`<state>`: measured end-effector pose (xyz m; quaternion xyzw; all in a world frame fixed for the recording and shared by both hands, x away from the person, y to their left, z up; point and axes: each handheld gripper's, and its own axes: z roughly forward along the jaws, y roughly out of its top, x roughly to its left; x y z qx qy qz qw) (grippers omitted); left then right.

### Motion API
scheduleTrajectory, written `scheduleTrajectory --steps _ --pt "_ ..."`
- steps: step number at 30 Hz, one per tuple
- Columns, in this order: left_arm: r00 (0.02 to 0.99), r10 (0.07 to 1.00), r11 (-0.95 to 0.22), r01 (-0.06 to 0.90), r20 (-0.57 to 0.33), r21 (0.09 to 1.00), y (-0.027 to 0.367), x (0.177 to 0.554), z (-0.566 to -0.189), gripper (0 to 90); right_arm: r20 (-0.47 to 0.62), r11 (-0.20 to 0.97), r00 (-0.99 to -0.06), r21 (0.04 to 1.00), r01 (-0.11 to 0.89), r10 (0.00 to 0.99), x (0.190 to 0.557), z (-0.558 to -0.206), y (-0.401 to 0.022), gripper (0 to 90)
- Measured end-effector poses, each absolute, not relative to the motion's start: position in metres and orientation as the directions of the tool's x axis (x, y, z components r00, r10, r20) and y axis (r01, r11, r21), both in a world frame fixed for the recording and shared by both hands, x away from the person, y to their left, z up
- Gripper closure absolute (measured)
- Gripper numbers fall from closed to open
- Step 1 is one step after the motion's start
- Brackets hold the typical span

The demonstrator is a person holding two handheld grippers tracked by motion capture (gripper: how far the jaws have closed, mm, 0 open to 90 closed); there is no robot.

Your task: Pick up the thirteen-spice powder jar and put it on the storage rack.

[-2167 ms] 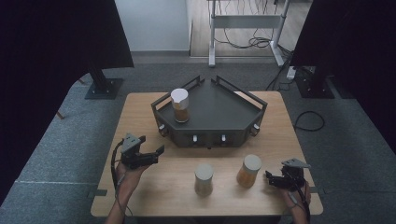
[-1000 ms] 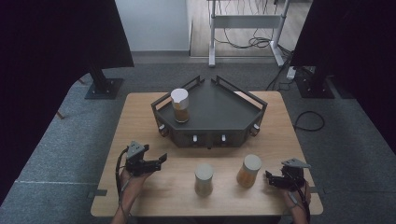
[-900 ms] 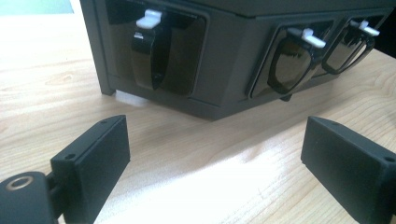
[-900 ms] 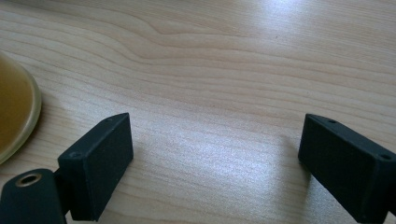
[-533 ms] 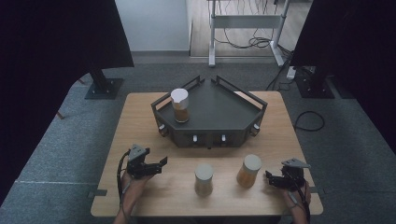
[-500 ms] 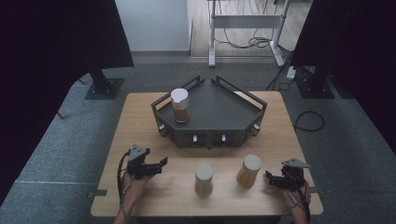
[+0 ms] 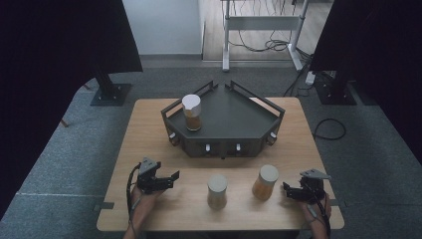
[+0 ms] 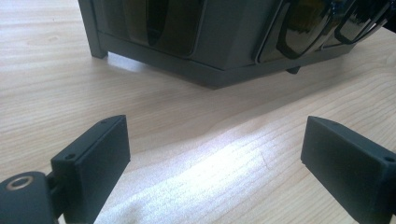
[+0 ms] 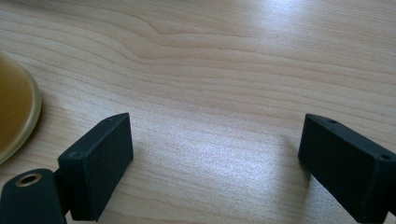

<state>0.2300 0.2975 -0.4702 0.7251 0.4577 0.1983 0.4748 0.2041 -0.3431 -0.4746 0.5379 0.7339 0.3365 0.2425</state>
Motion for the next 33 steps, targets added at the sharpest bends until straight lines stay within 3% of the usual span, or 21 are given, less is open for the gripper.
scheduleTrajectory --steps 33 --pt "0.493 0.855 -0.142 0.518 -0.159 0.843 0.296 0.232 -0.483 7.4 0.007 0.194 -0.303 0.755 0.627 0.953 0.204 -0.475 -0.343 9.5"
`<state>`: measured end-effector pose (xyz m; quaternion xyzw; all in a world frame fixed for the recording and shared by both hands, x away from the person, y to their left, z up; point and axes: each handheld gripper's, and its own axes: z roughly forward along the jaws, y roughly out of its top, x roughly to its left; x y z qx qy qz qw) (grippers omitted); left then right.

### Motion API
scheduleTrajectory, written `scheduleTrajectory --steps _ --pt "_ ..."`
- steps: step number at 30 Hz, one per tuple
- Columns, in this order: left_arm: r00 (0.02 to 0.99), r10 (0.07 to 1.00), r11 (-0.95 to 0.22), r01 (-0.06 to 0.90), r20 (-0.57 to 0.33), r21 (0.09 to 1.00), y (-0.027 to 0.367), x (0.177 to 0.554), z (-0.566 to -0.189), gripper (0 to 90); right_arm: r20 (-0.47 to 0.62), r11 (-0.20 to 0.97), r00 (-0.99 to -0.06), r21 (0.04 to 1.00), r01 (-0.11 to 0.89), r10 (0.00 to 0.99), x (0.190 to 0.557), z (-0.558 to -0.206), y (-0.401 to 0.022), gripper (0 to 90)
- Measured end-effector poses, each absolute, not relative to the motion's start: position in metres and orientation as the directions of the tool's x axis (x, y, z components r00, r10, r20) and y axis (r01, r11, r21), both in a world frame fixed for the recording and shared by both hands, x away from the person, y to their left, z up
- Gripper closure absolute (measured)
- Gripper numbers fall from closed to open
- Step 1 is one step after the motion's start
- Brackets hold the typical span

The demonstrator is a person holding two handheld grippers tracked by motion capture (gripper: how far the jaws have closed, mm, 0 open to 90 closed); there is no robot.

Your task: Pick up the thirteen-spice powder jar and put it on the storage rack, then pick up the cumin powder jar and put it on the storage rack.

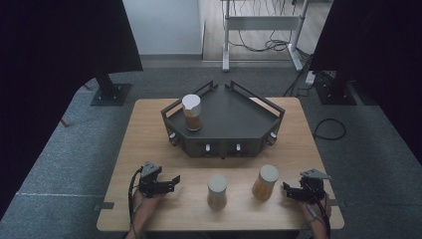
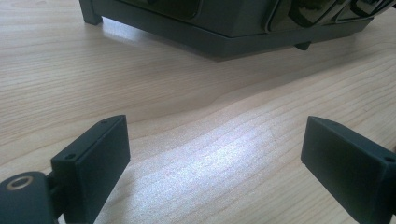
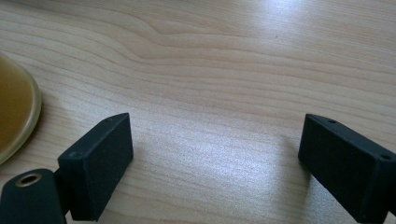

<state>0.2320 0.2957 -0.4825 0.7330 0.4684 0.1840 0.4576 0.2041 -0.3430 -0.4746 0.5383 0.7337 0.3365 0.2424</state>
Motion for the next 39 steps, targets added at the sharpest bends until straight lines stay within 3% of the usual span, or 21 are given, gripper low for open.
scheduleTrajectory --steps 12,29,39 --pt "0.495 0.856 -0.154 0.525 -0.153 0.837 0.295 0.235 -0.484 7.4 0.002 0.213 -0.326 0.753 0.622 0.945 0.205 -0.474 -0.344 7.1" --pt "0.485 0.861 -0.176 0.569 -0.155 0.804 0.290 0.244 -0.478 7.4 -0.015 0.161 -0.293 0.861 0.482 0.956 0.174 -0.464 -0.344 5.8" --pt "0.476 0.864 -0.186 0.602 -0.162 0.776 0.288 0.250 -0.475 7.4 0.032 0.097 -0.279 0.894 0.438 0.960 0.165 -0.447 -0.348 5.5"
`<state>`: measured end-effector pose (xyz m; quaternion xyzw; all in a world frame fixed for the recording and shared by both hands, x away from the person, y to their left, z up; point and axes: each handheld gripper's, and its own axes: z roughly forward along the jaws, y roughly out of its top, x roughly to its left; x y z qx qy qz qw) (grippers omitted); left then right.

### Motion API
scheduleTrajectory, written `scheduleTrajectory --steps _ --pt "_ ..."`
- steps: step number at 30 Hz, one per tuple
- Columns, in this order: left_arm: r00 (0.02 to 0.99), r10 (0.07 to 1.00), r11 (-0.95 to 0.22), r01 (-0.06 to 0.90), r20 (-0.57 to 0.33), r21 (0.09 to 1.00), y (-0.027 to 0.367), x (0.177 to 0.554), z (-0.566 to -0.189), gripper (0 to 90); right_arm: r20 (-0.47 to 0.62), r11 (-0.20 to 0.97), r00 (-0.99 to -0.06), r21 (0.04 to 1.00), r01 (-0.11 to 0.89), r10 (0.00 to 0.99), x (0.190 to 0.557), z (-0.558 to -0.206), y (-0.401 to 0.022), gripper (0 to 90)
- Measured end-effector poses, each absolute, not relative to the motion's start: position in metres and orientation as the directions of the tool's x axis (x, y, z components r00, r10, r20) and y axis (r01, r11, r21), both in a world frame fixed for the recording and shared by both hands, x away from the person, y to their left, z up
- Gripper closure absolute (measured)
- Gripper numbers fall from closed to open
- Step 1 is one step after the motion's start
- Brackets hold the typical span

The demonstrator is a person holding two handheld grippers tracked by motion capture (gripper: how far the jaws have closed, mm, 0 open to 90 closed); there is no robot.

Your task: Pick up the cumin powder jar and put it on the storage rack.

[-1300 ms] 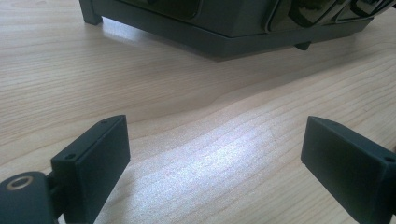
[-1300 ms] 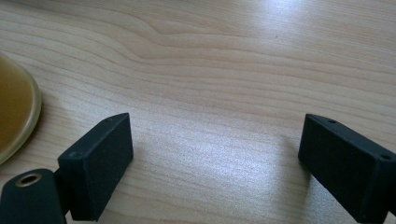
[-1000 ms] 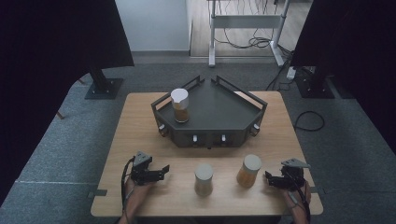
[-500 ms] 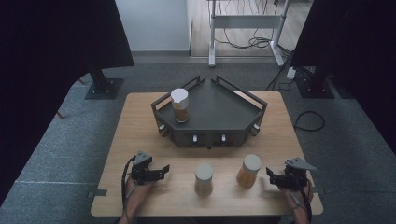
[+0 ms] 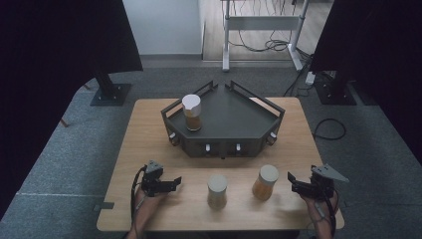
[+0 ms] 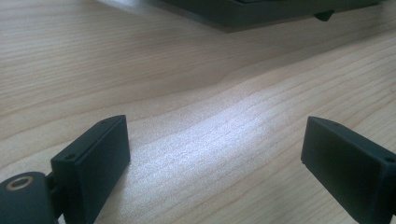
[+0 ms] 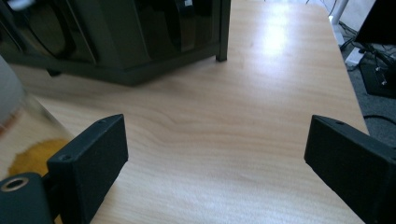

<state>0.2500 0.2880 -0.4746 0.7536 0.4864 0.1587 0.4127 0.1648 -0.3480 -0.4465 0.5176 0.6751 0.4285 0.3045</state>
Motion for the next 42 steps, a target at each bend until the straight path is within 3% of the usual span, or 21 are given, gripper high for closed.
scheduleTrajectory --steps 25,37,42 --pt "0.464 0.879 -0.217 0.599 -0.113 0.771 0.277 0.247 -0.472 7.7 0.042 0.072 -0.323 0.941 0.331 0.946 0.149 -0.398 -0.349 5.2" --pt "0.463 0.886 -0.319 0.583 0.016 0.747 0.252 0.243 -0.468 7.4 0.047 0.066 -0.330 0.945 0.321 0.943 0.147 -0.392 -0.346 5.2" --pt "0.461 0.887 -0.319 0.584 0.019 0.746 0.251 0.243 -0.468 7.2 0.047 0.067 -0.336 0.945 0.321 0.941 0.147 -0.390 -0.343 5.2"
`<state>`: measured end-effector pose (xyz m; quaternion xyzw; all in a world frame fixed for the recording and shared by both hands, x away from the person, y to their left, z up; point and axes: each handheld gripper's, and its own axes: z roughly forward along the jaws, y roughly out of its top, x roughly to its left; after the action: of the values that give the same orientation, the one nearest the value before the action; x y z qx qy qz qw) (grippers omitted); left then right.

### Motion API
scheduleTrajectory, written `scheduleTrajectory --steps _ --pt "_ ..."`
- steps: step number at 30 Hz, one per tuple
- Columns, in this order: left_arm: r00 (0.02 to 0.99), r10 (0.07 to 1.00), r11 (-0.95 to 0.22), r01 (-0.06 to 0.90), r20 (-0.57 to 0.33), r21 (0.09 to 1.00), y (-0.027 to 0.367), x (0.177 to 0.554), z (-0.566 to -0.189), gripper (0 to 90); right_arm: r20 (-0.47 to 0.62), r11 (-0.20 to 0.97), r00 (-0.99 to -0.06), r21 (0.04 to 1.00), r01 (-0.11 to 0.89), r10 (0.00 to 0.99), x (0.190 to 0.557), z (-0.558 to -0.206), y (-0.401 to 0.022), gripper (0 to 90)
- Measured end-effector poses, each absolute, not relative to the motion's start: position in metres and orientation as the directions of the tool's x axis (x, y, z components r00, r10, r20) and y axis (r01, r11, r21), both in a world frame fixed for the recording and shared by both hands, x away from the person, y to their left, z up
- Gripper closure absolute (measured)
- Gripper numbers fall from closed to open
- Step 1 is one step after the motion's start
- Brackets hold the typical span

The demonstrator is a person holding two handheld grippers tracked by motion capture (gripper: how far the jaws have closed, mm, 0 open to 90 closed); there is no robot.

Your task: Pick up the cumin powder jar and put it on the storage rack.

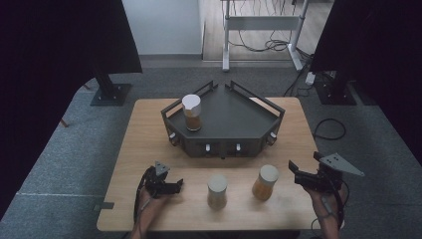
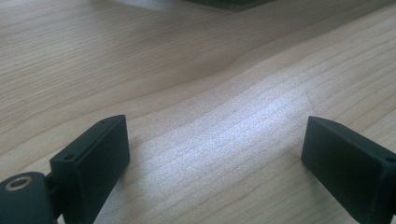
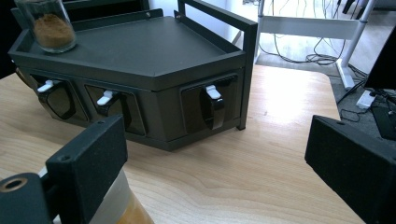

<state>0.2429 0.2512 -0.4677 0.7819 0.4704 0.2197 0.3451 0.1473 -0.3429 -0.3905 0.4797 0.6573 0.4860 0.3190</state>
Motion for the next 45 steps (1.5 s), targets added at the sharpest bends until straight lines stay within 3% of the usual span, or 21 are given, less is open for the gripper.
scheduleTrajectory --steps 45 --pt "0.439 0.898 -0.310 0.588 0.027 0.747 0.245 0.239 -0.468 8.3 0.026 0.121 -0.462 0.951 0.285 0.887 0.159 -0.377 -0.299 5.8"
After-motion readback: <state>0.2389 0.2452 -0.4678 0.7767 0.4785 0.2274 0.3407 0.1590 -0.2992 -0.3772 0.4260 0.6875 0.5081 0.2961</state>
